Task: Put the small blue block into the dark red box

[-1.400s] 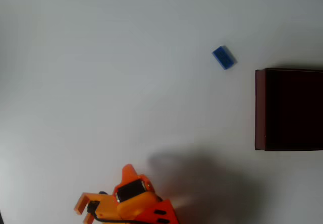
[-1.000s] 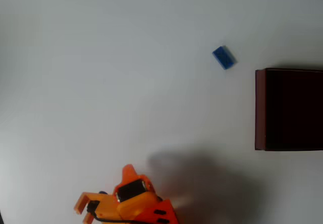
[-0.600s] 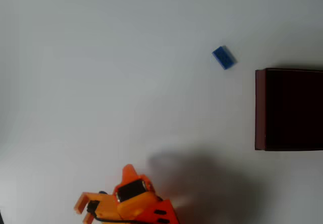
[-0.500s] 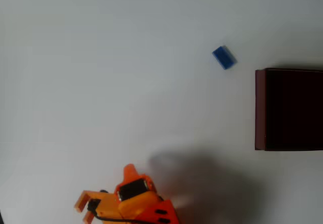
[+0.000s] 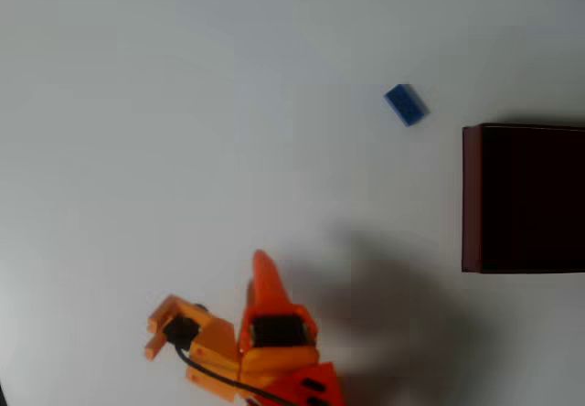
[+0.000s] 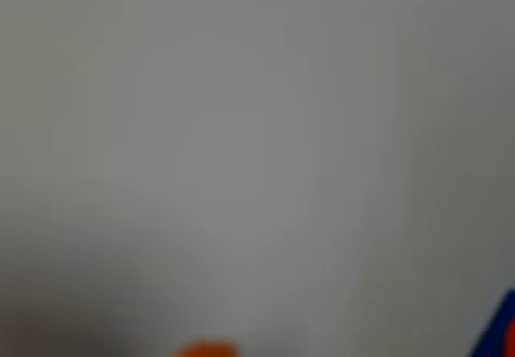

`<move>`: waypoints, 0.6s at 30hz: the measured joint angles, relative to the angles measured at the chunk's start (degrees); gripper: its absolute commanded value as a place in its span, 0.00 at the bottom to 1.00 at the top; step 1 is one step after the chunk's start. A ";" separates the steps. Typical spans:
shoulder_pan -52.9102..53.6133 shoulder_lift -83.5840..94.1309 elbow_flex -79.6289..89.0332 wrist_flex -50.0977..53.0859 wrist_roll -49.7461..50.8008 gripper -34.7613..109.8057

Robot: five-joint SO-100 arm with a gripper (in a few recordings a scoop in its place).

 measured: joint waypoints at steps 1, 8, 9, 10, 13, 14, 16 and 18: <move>1.58 -3.34 -2.64 -0.62 0.09 0.35; 10.20 -42.71 -30.32 0.18 -0.62 0.37; 11.34 -46.85 -32.87 0.79 0.35 0.37; 12.57 -49.57 -35.33 1.85 1.58 0.37; 16.44 -56.95 -43.95 4.39 4.39 0.38; 17.40 -59.24 -46.58 4.83 5.45 0.38; 19.25 -64.16 -51.24 5.27 7.29 0.38; 20.57 -67.94 -54.40 5.27 8.53 0.38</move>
